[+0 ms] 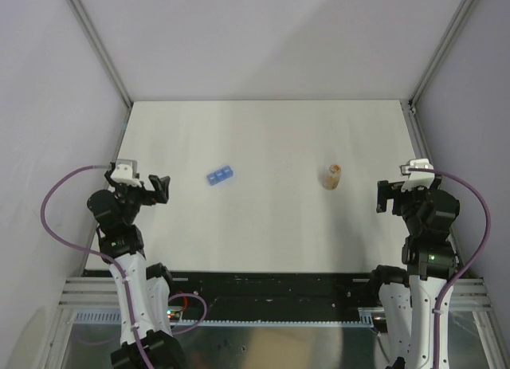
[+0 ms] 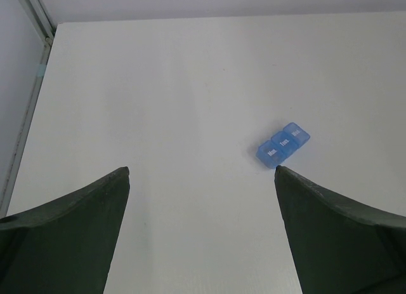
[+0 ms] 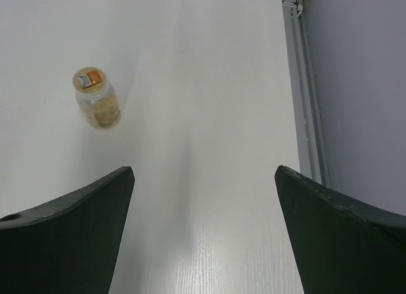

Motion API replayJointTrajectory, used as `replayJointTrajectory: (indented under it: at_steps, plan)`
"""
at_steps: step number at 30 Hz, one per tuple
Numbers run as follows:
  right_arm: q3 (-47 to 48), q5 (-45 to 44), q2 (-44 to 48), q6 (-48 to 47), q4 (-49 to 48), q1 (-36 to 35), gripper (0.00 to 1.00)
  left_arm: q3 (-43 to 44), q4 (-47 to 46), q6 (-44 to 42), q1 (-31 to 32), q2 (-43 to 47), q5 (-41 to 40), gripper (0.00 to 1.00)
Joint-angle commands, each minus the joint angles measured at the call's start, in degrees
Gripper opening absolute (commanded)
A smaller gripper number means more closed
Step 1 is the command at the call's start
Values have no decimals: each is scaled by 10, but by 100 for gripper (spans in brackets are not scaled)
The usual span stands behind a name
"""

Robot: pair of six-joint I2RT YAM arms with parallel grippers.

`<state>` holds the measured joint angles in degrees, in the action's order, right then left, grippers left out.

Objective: Sort the pills into containers

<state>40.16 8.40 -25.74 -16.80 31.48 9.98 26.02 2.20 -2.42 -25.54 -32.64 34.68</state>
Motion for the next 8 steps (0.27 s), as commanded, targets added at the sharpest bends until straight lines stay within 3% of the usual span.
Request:
replayJointTrajectory:
  at_steps: [1,8]
  plan:
    - [-1,3,-3,-10,-12,3,99,-1,-18,1,5,-2,-10,100]
    - [-1,3,-4,-11,-13,3,99,-1,-17,0,10,-4,-12,100]
